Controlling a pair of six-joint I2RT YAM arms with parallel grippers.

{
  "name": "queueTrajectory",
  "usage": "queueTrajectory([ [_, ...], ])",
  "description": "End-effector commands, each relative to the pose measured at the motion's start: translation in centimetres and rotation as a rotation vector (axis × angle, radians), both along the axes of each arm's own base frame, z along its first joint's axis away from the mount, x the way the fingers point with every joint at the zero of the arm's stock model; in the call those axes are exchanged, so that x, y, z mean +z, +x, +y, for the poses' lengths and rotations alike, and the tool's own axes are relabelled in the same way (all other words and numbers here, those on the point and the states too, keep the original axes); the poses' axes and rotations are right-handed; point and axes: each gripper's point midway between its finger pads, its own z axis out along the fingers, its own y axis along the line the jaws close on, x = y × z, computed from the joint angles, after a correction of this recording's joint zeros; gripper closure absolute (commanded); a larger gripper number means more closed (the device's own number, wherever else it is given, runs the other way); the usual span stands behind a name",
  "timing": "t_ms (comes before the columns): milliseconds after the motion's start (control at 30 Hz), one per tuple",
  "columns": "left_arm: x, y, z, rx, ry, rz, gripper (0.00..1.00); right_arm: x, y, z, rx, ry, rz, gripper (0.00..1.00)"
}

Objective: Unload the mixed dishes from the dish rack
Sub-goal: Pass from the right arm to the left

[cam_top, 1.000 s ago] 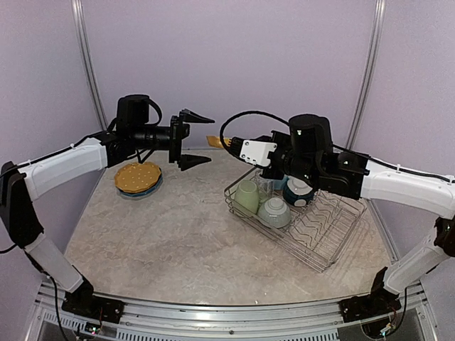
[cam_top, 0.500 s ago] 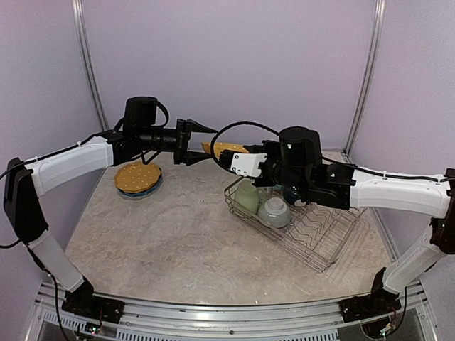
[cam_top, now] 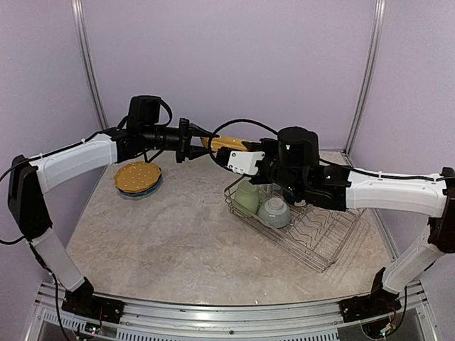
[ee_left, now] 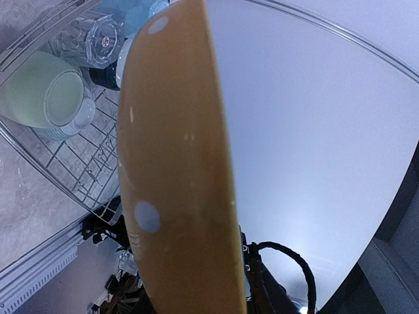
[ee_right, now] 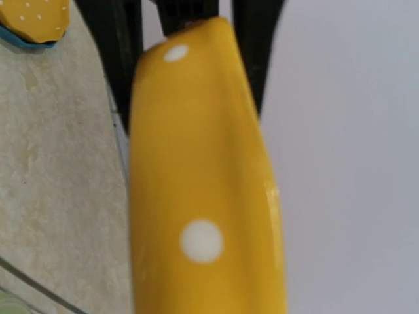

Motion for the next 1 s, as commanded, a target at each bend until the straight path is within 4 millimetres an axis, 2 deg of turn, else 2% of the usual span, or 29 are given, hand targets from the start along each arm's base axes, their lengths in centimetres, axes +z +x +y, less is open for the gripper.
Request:
queueTrajectory([
  [0, 0.7, 0.2, -0.5, -0.012, 0.002, -0.046, 0.67, 4.8, -0.6, 0.7, 0.018, 0.156, -0.099, 1.00],
  [167, 1.0, 0.2, -0.1, -0.010, -0.003, -0.069, 0.85, 4.5, -0.6, 0.9, 0.025, 0.149, -0.089, 0.98],
  [233, 1.4, 0.3, 0.1, -0.003, -0.016, -0.081, 0.88, 4.5, -0.5, 1.0, 0.025, 0.152, -0.091, 0.88],
  [300, 1.8, 0.5, 0.5, 0.004, -0.022, -0.091, 0.93, 4.6, -0.5, 1.1, 0.027, 0.145, -0.102, 0.68],
  [367, 2.2, 0.7, 0.9, 0.010, -0.031, -0.107, 1.00, 4.6, -0.3, 1.2, 0.019, 0.141, -0.112, 0.62],
  [467, 2.8, 0.8, 1.6, 0.020, -0.040, -0.126, 1.00, 4.6, -0.2, 1.2, 0.011, 0.144, -0.116, 0.49],
  [567, 2.8, 1.1, 2.5, 0.035, -0.040, -0.141, 1.00, 4.3, -0.1, 1.3, 0.010, 0.141, -0.116, 0.26],
  [667, 2.9, 1.6, 4.0, 0.066, -0.034, -0.163, 1.00, 3.9, -0.2, 1.2, 0.010, 0.143, -0.114, 0.14],
  [833, 2.7, 2.5, 7.0, 0.120, 0.005, -0.206, 1.00, 2.9, -0.4, 0.7, 0.008, 0.148, -0.082, 0.06],
  [967, 2.7, 3.2, 10.3, 0.167, 0.062, -0.263, 1.00, 2.4, -0.7, -0.1, -0.007, 0.173, -0.039, 0.01],
])
